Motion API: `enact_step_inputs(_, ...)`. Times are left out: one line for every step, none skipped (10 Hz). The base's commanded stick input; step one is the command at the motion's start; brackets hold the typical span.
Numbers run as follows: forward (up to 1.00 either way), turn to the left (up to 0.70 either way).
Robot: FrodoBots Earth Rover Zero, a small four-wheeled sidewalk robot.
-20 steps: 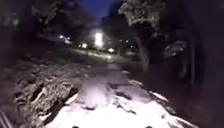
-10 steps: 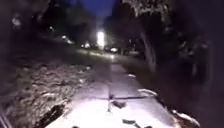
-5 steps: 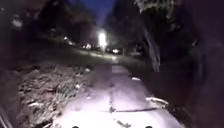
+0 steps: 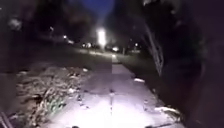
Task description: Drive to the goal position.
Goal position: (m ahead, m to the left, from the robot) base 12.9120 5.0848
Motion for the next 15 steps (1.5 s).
enact_step_inputs(0.70, 0.00)
enact_step_inputs(0.70, 0.00)
enact_step_inputs(0.70, 0.00)
enact_step_inputs(0.70, 0.00)
enact_step_inputs(0.70, 0.00)
enact_step_inputs(0.70, 0.00)
enact_step_inputs(0.70, 0.00)
enact_step_inputs(0.70, 0.00)
enact_step_inputs(0.70, 0.00)
enact_step_inputs(0.70, 0.00)
enact_step_inputs(0.70, 0.00)
enact_step_inputs(0.70, 0.00)
enact_step_inputs(0.70, 0.00)
enact_step_inputs(0.70, 0.00)
enact_step_inputs(0.70, 0.00)
